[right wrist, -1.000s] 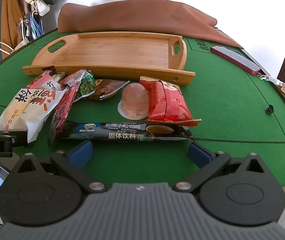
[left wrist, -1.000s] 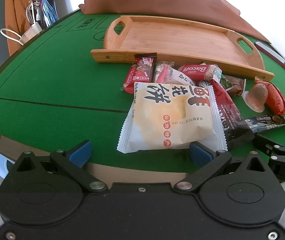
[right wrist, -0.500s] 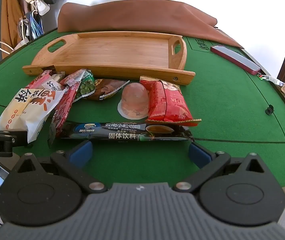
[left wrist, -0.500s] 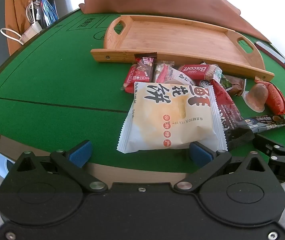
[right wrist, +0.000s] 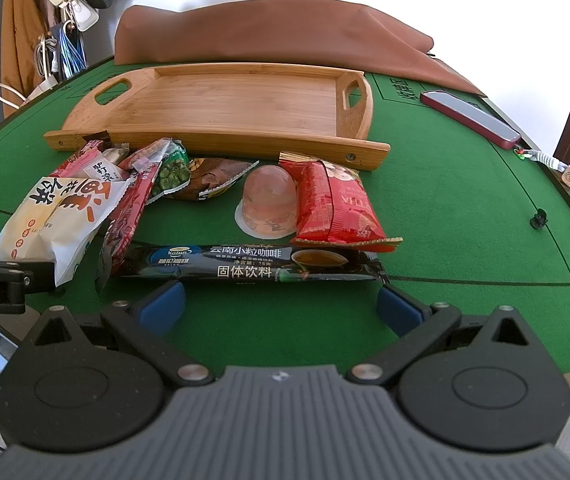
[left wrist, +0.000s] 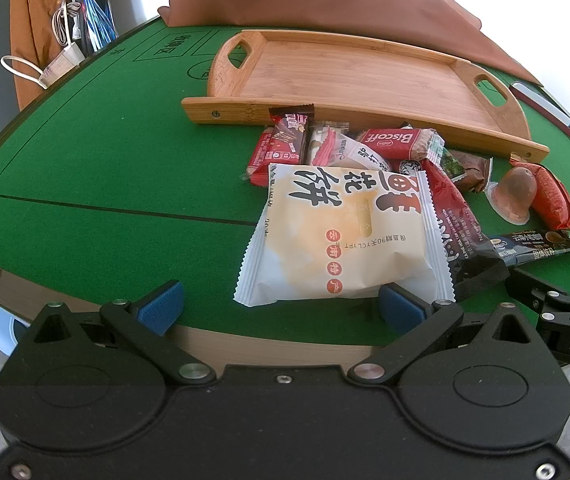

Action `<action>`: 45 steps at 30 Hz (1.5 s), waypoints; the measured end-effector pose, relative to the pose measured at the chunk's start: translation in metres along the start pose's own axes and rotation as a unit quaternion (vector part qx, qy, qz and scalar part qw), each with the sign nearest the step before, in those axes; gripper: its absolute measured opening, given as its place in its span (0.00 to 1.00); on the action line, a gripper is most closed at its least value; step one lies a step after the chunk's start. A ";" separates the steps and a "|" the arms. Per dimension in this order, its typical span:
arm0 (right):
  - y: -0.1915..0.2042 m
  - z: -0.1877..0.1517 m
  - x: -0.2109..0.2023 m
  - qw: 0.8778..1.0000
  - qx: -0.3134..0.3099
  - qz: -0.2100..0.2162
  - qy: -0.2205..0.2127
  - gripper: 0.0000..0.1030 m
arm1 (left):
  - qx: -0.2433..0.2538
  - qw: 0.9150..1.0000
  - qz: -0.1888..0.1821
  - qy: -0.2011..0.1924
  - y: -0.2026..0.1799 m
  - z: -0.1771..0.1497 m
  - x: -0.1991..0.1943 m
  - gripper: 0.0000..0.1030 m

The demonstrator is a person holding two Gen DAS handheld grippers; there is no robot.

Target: Organize snacks

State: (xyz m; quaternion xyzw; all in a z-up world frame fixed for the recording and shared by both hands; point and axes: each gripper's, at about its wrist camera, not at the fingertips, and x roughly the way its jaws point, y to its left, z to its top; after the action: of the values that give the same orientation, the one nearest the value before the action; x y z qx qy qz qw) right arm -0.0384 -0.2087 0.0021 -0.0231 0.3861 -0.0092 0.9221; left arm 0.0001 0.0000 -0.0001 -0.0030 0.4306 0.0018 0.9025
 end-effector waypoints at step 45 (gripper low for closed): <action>0.000 -0.002 0.001 1.000 -0.003 0.001 -0.005 1.00 | 0.001 1.000 0.001 -0.004 0.000 -0.002 -0.001 1.00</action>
State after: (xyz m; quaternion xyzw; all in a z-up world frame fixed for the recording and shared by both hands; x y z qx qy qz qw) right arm -0.0395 -0.2086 0.0000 -0.0254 0.3819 -0.0067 0.9238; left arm -0.0018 0.0004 -0.0008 -0.0016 0.4270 0.0025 0.9042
